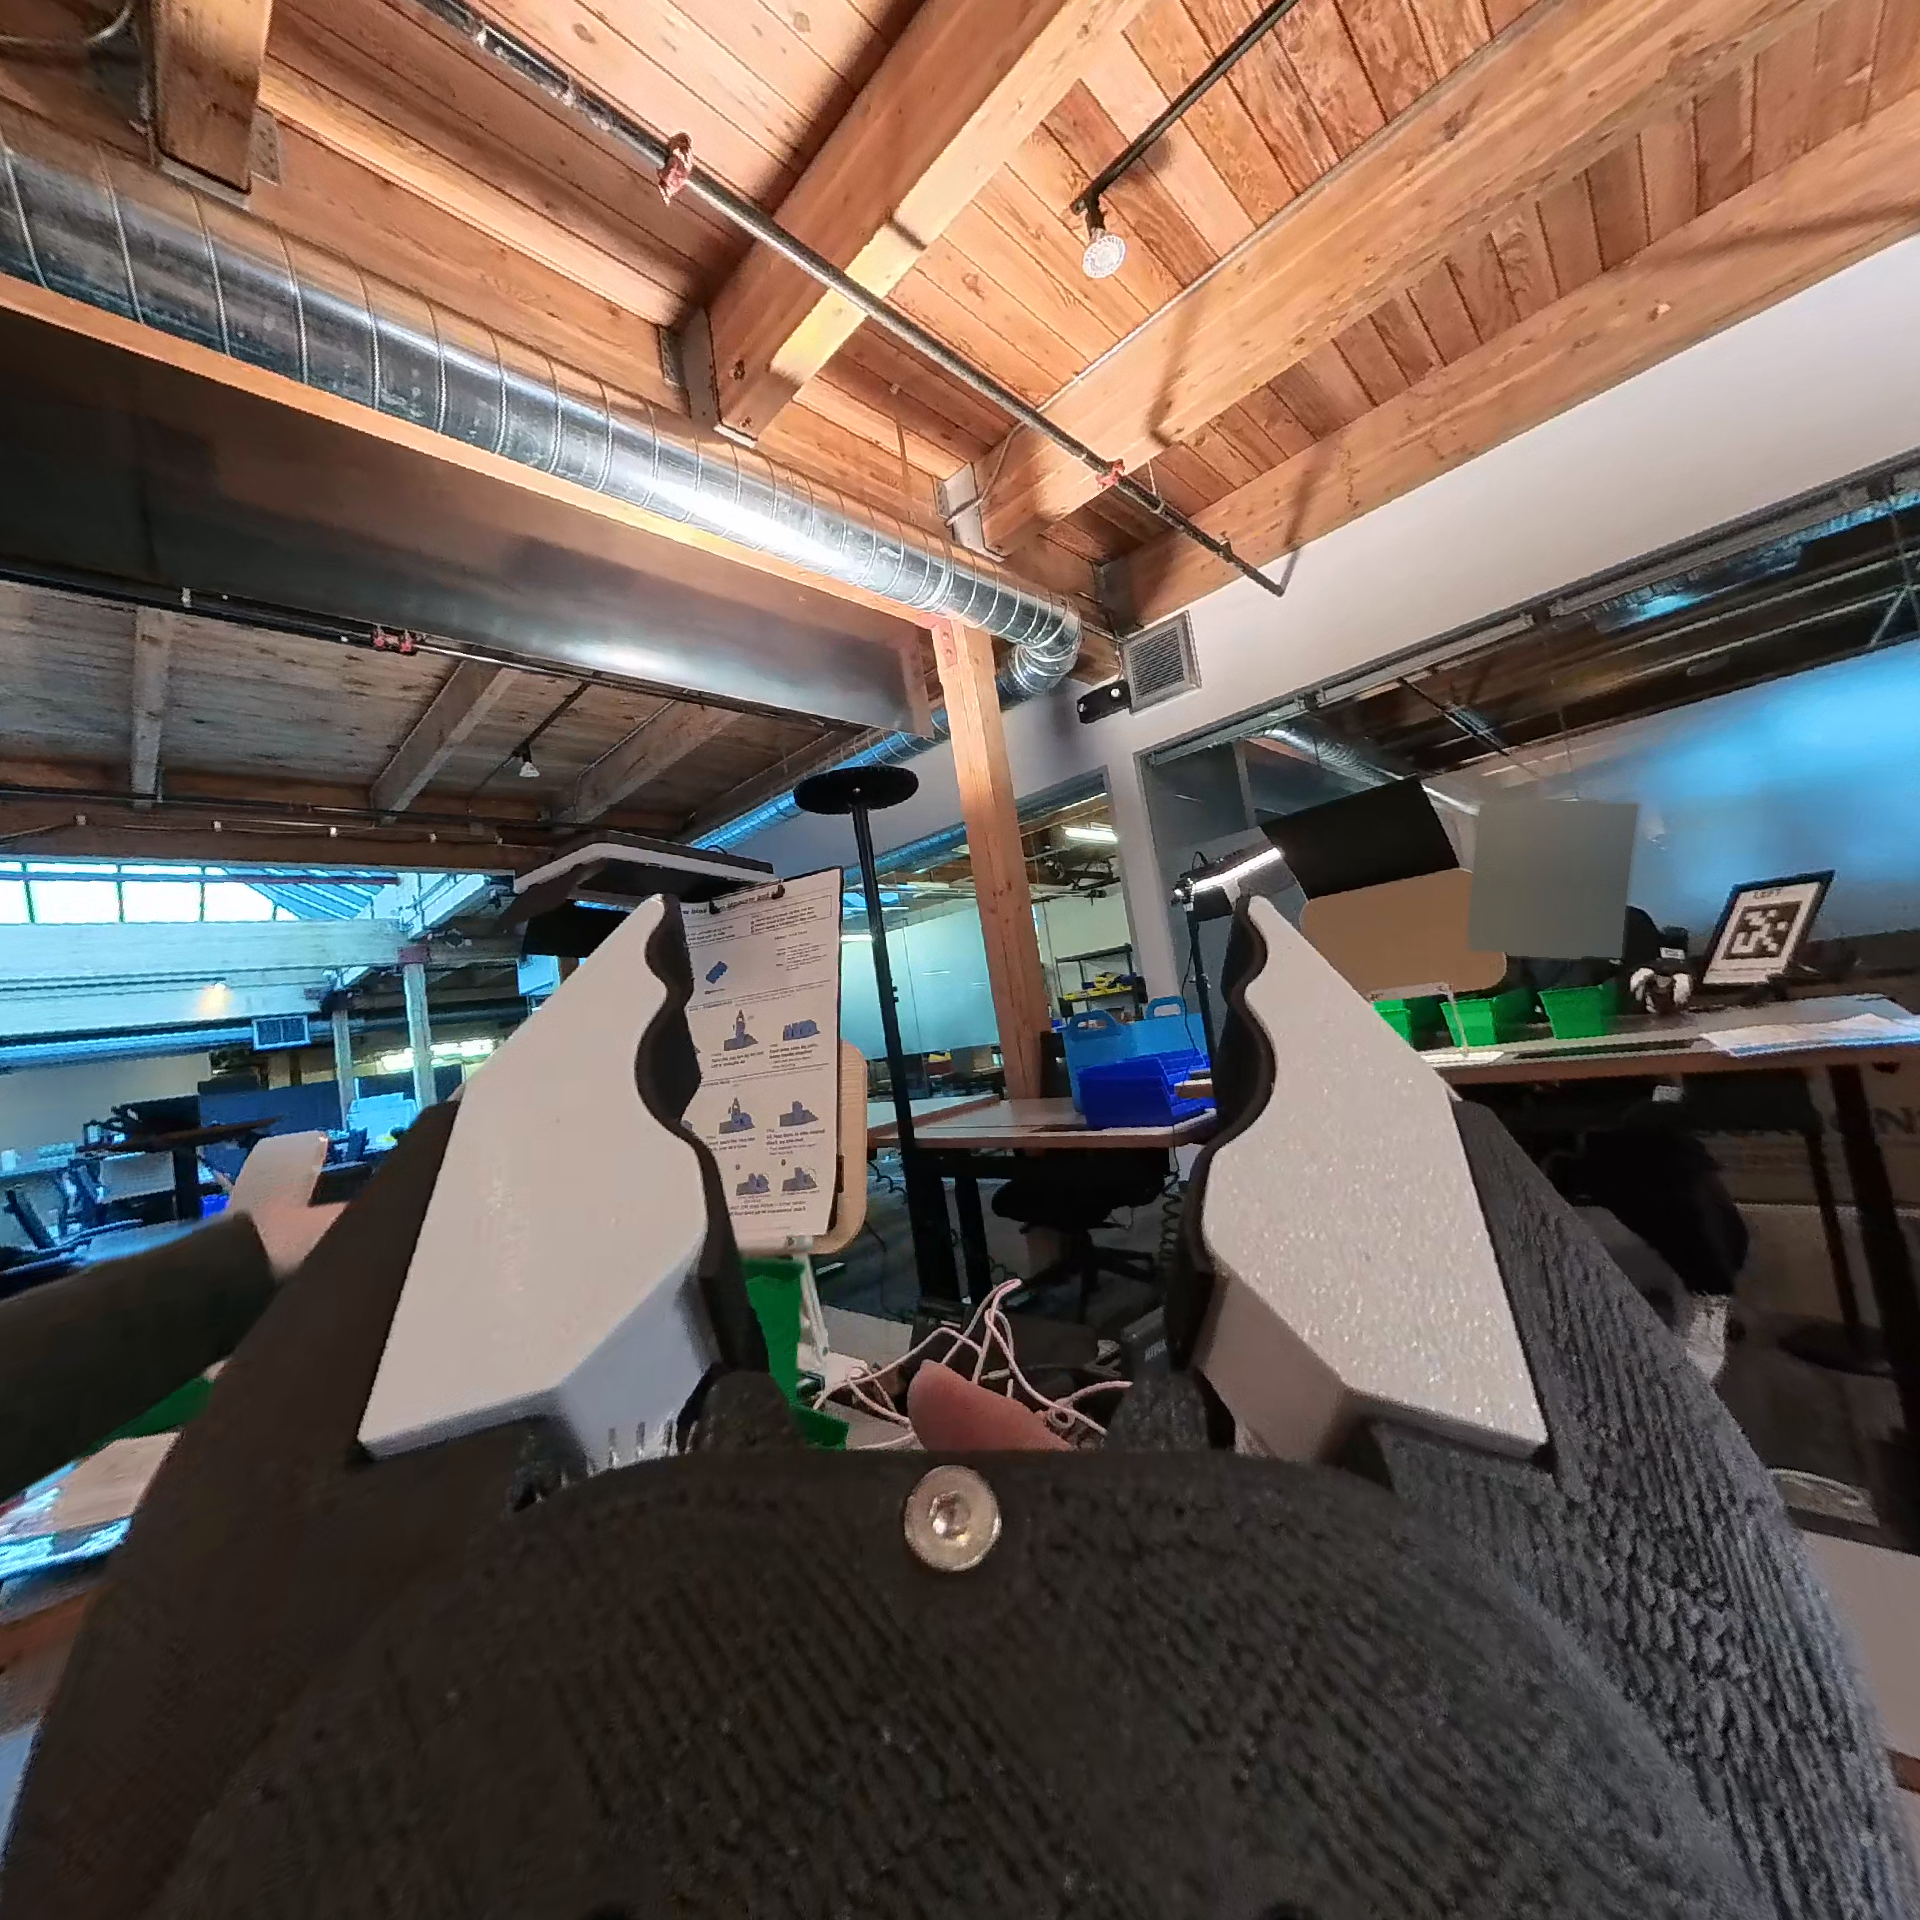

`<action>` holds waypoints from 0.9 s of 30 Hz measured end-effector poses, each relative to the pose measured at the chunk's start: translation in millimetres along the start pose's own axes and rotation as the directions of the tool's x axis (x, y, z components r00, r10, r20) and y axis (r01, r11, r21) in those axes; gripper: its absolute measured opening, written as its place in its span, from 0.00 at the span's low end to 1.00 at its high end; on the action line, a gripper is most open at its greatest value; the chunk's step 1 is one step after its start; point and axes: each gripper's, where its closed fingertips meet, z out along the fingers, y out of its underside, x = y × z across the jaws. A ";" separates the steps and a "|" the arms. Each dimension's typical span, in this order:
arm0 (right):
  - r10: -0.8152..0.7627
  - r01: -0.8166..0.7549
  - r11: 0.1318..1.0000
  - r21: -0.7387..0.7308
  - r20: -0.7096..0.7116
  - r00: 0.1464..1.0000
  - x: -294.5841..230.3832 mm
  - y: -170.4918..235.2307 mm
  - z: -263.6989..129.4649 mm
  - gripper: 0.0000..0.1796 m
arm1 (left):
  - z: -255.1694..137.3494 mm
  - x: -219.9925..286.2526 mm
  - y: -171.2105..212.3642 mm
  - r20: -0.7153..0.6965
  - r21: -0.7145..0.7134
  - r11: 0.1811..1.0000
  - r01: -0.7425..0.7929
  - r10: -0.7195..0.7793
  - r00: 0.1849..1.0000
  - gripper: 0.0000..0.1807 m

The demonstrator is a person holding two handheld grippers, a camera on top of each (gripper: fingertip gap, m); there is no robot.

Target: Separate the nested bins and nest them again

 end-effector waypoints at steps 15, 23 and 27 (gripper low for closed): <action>0.006 -0.006 1.000 -0.022 -0.002 1.000 0.7 6.4 3.7 0.57 | 44.0 -17.1 2.2 -0.001 -0.011 1.000 0.007 -0.007 1.000 0.63; 0.010 -0.010 0.999 -0.032 0.004 1.000 0.1 9.4 5.6 0.57 | 62.6 -26.9 1.8 0.037 -0.005 1.000 -0.010 0.010 0.999 0.63; 0.015 -0.015 0.999 -0.042 0.002 1.000 1.8 11.8 6.5 0.57 | 70.2 -28.9 2.2 0.068 -0.011 0.999 -0.040 0.041 0.997 0.63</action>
